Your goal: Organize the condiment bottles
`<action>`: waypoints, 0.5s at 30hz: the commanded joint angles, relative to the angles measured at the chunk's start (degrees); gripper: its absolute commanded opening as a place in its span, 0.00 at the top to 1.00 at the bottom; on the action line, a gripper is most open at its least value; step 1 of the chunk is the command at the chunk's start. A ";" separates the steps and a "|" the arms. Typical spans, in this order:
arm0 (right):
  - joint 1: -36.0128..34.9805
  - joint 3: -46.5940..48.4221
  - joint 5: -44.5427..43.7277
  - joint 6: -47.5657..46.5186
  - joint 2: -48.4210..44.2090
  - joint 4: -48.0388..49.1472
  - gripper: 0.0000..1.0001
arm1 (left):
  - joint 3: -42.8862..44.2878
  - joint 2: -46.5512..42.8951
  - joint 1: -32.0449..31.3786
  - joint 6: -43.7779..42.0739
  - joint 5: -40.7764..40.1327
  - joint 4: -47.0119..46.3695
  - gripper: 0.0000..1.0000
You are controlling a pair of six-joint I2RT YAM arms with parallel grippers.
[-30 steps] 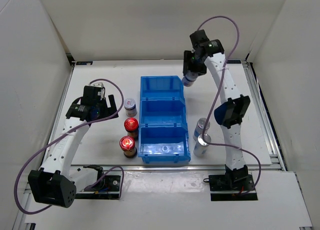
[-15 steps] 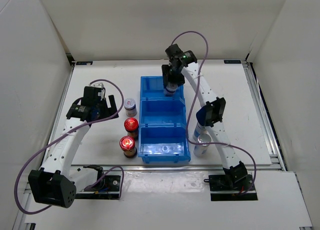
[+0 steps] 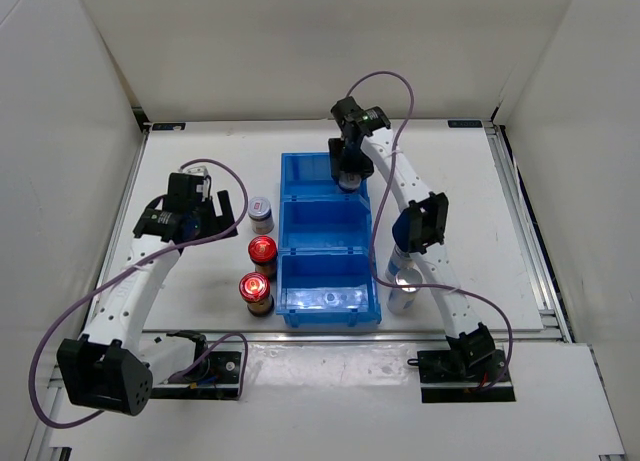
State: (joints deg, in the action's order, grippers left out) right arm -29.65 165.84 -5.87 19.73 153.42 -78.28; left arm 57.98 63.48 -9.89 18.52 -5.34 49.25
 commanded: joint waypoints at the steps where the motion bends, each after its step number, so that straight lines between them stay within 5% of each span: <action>1: 0.12 1.06 -1.33 0.31 -0.93 -5.22 0.40 | 0.38 0.58 -0.13 -0.15 0.16 -0.48 0.00; 5: 0.64 1.06 -0.73 0.84 -2.16 -5.74 0.06 | 0.38 1.73 -0.13 -0.77 2.00 -1.00 0.00; 15: 0.65 4.92 -0.20 0.14 -13.14 -11.01 0.00 | 4.86 8.31 1.89 0.90 7.54 -5.74 0.00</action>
State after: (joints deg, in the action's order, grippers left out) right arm -29.26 166.23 -5.82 20.16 149.32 -77.97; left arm 59.51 69.49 -8.73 18.72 -0.36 47.46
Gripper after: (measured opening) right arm 0.998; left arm 0.998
